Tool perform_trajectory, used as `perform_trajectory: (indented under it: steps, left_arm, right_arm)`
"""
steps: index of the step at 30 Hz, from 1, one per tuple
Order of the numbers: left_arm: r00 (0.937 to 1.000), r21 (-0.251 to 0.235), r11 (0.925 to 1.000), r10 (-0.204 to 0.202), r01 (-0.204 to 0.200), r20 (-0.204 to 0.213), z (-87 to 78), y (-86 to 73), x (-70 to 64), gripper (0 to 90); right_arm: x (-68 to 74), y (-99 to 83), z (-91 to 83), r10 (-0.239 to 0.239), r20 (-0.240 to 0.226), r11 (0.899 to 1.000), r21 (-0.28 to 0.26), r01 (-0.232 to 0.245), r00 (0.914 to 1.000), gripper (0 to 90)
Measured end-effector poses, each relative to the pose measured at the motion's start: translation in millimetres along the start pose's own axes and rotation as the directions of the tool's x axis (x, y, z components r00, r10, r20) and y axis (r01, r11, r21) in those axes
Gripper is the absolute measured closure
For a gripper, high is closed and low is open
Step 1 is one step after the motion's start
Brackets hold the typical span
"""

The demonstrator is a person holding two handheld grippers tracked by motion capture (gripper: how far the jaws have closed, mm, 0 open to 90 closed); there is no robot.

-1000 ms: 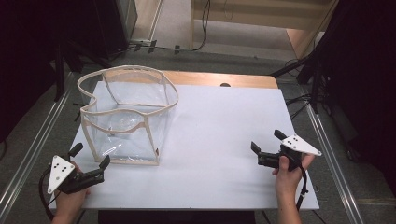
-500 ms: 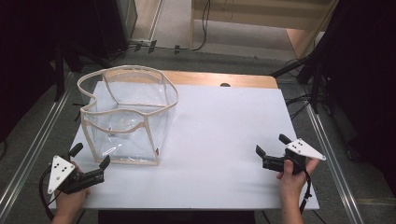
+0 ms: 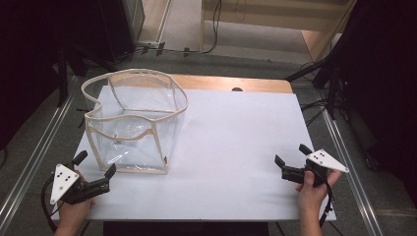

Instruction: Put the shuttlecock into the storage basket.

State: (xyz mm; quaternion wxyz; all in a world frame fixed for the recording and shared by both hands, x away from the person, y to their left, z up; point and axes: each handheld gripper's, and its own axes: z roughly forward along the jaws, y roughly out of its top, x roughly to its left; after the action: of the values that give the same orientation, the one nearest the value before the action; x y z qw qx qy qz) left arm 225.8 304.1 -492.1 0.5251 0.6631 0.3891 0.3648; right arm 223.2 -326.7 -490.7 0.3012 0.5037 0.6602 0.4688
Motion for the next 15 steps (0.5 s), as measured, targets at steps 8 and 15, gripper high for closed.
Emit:
perform_trajectory:
  steps: [8, 15]
  left_arm:
    - [1.0, 0.0, 1.0, -0.001, 0.001, 0.0, -0.1, 0.0, 0.1, 2.3]
    - [1.0, 0.0, 1.0, 0.0, 0.0, 0.001, 0.0, 0.0, 0.0, 2.3]
  right_arm:
    - [-8.0, -6.4, -4.3, 0.023, 0.013, 1.0, -0.007, -0.023, 0.9996, 0.0]
    - [-14.8, -10.9, -9.2, 0.04, 0.022, 0.999, -0.014, -0.04, 0.999, 0.0]
